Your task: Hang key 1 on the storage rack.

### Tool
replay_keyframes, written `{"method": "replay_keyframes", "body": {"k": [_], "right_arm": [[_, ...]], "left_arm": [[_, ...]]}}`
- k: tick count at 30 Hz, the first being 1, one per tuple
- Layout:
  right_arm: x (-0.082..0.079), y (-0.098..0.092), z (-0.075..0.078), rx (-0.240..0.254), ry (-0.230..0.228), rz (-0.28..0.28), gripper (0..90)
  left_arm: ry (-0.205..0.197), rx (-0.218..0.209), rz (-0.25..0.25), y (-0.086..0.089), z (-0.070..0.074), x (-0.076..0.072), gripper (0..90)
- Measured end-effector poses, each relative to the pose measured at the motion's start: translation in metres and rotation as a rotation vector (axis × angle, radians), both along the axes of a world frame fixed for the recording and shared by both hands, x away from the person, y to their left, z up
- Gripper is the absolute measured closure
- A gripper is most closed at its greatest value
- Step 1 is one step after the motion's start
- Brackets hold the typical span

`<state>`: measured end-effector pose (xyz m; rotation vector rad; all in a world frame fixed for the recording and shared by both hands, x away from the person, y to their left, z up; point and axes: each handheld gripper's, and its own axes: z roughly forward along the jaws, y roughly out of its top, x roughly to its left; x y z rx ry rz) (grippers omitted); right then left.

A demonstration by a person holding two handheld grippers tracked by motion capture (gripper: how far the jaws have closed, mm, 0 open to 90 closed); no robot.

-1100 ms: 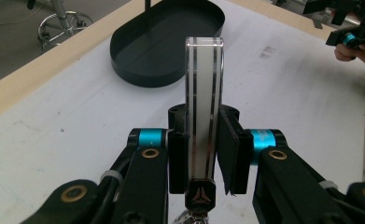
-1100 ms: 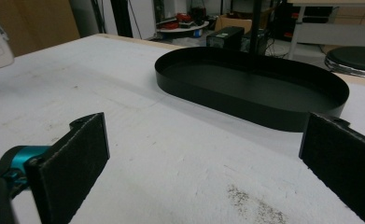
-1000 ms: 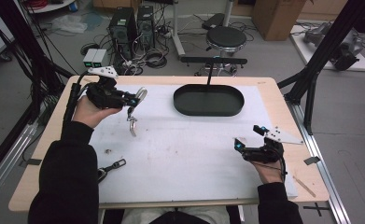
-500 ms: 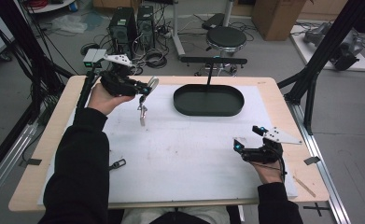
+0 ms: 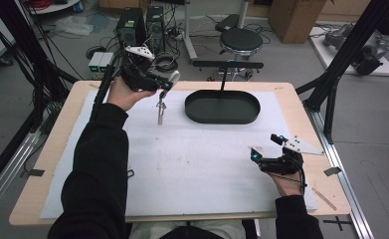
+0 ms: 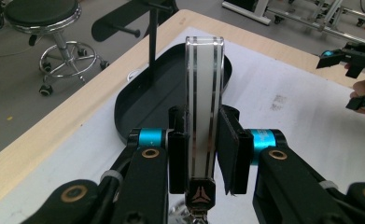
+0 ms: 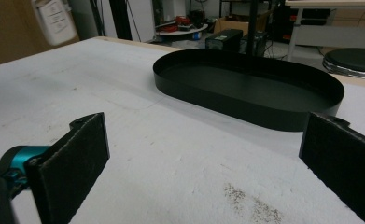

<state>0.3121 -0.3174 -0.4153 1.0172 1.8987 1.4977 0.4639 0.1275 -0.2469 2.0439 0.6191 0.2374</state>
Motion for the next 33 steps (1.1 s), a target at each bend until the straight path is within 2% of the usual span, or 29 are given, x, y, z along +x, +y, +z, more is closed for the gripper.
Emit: {"method": "replay_keyframes", "body": {"k": [1,6,9,13,16,19,26,31,33], "right_arm": [[-0.001,0.001,0.000,0.006,0.012,-0.002,0.8],[-0.001,0.001,0.001,0.005,0.001,-0.001,0.8],[-0.002,0.000,0.001,0.008,-0.005,-0.001,0.8],[-0.002,0.000,0.001,0.012,-0.005,0.002,0.8],[-0.001,0.000,0.001,0.011,-0.004,0.002,0.8],[-0.001,-0.001,0.000,0.017,-0.001,0.001,0.8],[0.000,0.000,0.000,0.012,0.001,0.012,0.8],[-0.003,0.001,0.000,-0.003,0.003,0.017,0.8],[-0.004,0.000,0.000,-0.006,0.002,0.013,0.8]], "left_arm": [[-0.005,-0.001,0.004,-0.002,0.001,0.002,74.9],[-0.010,-0.001,0.007,-0.012,0.005,0.011,74.9],[-0.023,0.015,0.034,-0.018,0.007,0.017,74.9],[-0.030,0.018,0.034,-0.025,0.008,0.023,74.9],[-0.037,0.003,0.036,-0.032,0.010,0.029,74.9],[-0.044,0.015,0.033,-0.041,0.014,0.036,74.9],[-0.074,-0.024,0.029,-0.063,0.024,0.050,74.9],[-0.081,-0.040,0.035,-0.070,0.023,0.060,74.9],[-0.082,-0.063,0.039,-0.073,0.022,0.064,74.9]]}}
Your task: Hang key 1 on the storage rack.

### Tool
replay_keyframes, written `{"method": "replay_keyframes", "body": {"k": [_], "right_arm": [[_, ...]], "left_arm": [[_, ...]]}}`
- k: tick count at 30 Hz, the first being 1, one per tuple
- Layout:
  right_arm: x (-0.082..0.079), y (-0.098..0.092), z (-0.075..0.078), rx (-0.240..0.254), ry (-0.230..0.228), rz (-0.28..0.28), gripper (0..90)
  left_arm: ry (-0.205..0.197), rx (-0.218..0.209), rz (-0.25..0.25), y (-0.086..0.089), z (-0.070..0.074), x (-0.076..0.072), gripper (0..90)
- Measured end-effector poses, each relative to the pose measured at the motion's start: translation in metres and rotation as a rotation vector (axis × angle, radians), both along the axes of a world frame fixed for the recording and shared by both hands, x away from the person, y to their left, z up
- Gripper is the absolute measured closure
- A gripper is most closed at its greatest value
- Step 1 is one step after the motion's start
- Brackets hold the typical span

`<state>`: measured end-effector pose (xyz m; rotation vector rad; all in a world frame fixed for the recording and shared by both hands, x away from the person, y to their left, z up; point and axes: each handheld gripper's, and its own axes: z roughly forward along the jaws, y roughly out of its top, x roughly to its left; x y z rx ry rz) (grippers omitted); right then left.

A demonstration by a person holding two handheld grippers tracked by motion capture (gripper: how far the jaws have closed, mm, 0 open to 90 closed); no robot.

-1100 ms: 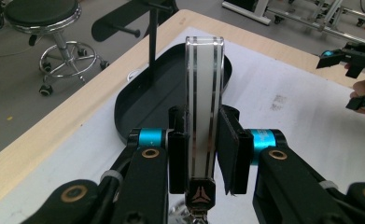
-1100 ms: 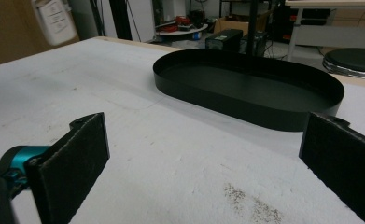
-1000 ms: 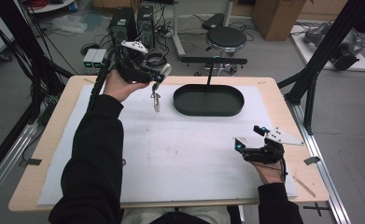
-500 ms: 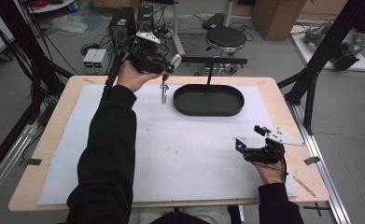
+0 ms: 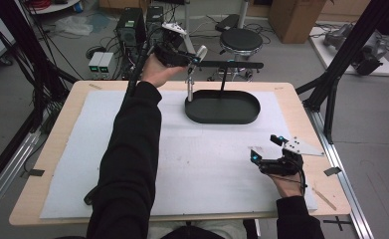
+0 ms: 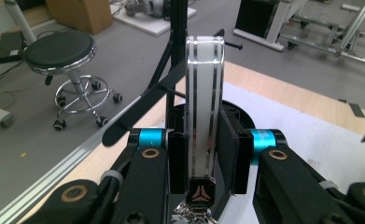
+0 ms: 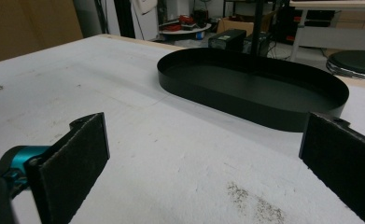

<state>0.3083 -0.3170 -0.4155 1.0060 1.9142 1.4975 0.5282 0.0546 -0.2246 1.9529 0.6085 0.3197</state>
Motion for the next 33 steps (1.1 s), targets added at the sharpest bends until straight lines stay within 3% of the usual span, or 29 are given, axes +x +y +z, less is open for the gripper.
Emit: {"method": "replay_keyframes", "body": {"k": [6,15,22,27,33], "right_arm": [[-0.001,-0.001,0.000,0.011,0.000,-0.002,0.8],[-0.001,-0.001,0.000,0.007,0.001,0.003,0.8],[-0.001,-0.002,0.000,0.007,0.000,-0.001,0.8],[0.000,-0.003,-0.001,0.005,0.003,-0.004,0.8],[0.000,-0.004,-0.001,0.008,0.002,-0.009,0.8]], "left_arm": [[-0.018,-0.048,0.006,-0.006,-0.003,0.009,74.9],[-0.004,-0.136,0.034,-0.007,-0.012,0.024,74.9],[-0.003,-0.129,0.030,-0.013,-0.020,0.031,74.9],[-0.018,-0.167,0.031,-0.014,-0.017,0.034,74.9],[-0.028,-0.179,0.058,-0.014,-0.019,0.039,74.9]]}}
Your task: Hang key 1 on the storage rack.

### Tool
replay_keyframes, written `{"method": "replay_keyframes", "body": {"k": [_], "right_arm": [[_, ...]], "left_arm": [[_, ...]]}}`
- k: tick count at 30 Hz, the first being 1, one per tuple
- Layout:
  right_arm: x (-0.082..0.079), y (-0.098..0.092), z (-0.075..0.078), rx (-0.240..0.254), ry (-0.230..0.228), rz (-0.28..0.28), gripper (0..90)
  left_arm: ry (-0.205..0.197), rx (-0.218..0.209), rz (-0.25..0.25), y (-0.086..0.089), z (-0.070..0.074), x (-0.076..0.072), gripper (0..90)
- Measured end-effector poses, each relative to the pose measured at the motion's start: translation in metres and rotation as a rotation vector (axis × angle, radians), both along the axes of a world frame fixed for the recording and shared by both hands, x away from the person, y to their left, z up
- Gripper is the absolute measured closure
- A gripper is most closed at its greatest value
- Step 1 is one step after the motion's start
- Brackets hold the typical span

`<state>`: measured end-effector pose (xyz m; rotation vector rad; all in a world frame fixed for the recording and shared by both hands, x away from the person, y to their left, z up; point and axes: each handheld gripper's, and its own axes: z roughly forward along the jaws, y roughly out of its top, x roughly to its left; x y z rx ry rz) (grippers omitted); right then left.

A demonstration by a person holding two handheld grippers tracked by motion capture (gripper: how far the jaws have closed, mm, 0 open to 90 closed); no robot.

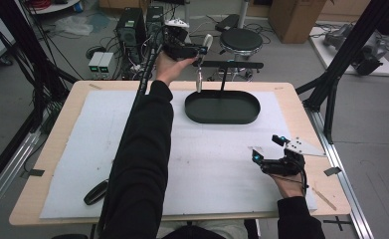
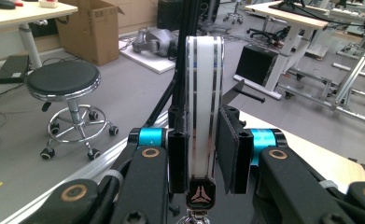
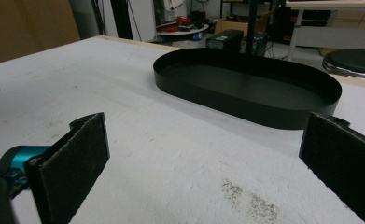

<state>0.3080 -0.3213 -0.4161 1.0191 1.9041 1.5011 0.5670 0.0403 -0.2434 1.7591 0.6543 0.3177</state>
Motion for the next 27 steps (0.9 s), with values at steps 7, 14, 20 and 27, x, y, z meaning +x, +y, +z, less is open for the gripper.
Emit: {"method": "replay_keyframes", "body": {"k": [7,14,20,27], "right_arm": [[0.000,-0.001,0.000,0.002,-0.003,-0.003,0.8],[0.001,-0.002,0.000,0.001,0.001,-0.003,0.8],[0.001,-0.002,0.000,0.006,0.003,-0.004,0.8],[0.002,-0.003,-0.001,0.000,-0.007,-0.004,0.8]], "left_arm": [[0.001,-0.023,0.018,-0.004,-0.007,0.006,74.9],[-0.009,-0.083,0.049,-0.004,-0.008,0.010,74.9],[-0.018,-0.089,0.094,-0.002,-0.011,0.015,74.9],[-0.043,-0.075,0.142,-0.002,-0.015,0.020,74.9]]}}
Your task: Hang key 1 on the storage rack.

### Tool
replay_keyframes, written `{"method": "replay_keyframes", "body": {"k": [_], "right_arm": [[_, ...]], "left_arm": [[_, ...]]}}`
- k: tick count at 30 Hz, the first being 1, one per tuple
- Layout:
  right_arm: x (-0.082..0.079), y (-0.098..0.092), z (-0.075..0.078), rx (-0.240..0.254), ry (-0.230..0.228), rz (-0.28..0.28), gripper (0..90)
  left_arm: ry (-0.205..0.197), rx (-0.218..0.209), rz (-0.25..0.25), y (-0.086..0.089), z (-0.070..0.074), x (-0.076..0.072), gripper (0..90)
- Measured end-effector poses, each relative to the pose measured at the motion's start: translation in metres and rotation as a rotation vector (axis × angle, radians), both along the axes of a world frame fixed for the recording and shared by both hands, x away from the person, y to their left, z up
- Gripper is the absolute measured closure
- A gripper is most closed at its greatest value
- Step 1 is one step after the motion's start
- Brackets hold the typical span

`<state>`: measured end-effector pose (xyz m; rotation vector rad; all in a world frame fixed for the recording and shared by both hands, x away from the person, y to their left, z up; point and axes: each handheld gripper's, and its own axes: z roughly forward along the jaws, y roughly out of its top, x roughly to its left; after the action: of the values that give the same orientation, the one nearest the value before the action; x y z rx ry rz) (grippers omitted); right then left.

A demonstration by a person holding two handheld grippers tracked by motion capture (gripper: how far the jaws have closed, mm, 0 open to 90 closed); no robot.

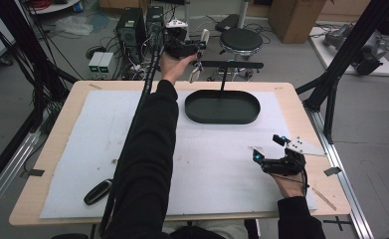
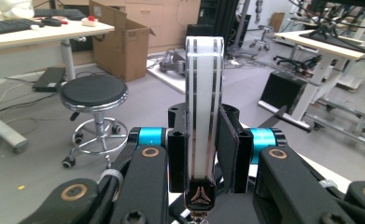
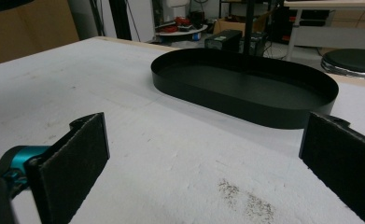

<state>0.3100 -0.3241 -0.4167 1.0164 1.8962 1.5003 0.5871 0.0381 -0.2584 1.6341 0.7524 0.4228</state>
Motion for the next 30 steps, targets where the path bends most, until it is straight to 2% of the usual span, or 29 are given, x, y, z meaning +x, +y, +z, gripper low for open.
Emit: {"method": "replay_keyframes", "body": {"k": [6,8,13,18,20,23,27,30], "right_arm": [[0.000,0.000,0.000,0.001,0.003,-0.002,0.8],[0.000,0.000,0.000,0.000,-0.002,0.000,0.8],[0.001,0.000,0.000,0.007,0.005,-0.002,0.8],[0.001,0.000,0.000,0.008,0.006,0.001,0.8],[0.001,0.000,0.000,0.005,-0.002,0.003,0.8],[0.000,0.000,0.000,0.004,-0.002,0.003,0.8],[-0.001,0.000,0.001,0.012,0.001,0.003,0.8],[-0.001,0.000,0.001,0.010,0.001,0.003,0.8]], "left_arm": [[0.013,-0.008,0.011,0.004,-0.003,0.005,74.8],[0.036,-0.013,0.010,0.005,-0.005,0.007,74.8],[0.083,0.004,0.018,0.010,-0.011,0.011,74.9],[0.080,0.000,0.004,0.011,-0.008,0.007,72.4],[0.080,-0.007,0.012,0.012,-0.004,0.004,53.5],[0.064,0.020,0.032,0.016,0.000,-0.002,33.1],[0.028,0.055,0.021,0.024,0.000,-0.013,20.1],[0.040,0.063,-0.001,0.032,-0.002,-0.018,12.4]]}}
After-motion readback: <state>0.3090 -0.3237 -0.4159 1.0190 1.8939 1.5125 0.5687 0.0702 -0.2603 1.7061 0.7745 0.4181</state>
